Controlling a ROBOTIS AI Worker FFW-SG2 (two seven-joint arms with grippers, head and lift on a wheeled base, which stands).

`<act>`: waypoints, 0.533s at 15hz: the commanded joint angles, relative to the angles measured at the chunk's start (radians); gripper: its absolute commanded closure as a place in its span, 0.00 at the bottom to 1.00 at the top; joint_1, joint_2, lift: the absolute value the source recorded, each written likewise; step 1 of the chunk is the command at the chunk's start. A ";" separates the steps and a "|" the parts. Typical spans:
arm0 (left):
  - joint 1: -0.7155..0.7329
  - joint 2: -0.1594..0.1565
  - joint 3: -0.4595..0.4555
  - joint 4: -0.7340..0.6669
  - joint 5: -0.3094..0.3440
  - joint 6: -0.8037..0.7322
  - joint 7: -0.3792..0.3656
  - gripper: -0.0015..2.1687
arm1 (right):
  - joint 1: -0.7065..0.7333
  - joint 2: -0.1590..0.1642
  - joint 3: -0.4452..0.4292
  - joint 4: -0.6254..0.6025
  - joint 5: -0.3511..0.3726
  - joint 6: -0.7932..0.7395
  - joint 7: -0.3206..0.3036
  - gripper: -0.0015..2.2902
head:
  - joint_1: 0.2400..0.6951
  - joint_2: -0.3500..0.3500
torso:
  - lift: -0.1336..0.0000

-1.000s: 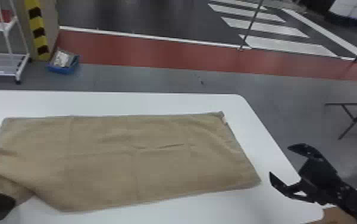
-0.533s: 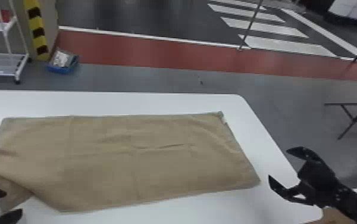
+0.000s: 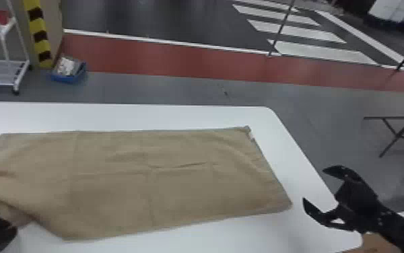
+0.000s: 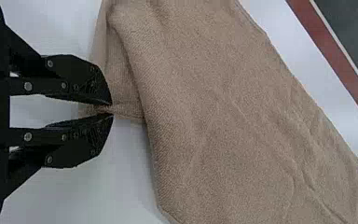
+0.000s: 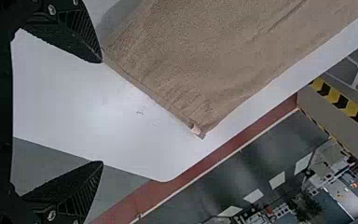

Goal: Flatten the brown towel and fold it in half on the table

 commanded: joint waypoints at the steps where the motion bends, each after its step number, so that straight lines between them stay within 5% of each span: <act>1: -0.003 0.012 0.003 0.001 -0.018 0.000 -0.013 0.45 | -0.009 -0.005 -0.001 0.001 0.022 0.001 0.000 0.05 | 1.00 0.07 | 0.04; 3: -0.003 0.016 0.015 -0.001 -0.022 0.000 -0.032 0.55 | -0.012 -0.015 0.003 0.004 0.051 0.005 0.000 0.05 | 1.00 0.07 | 0.04; 8: -0.003 0.022 0.046 -0.041 -0.022 0.000 -0.087 0.55 | -0.029 -0.033 0.062 0.019 0.146 0.005 0.074 0.07 | 1.00 0.08 | 0.04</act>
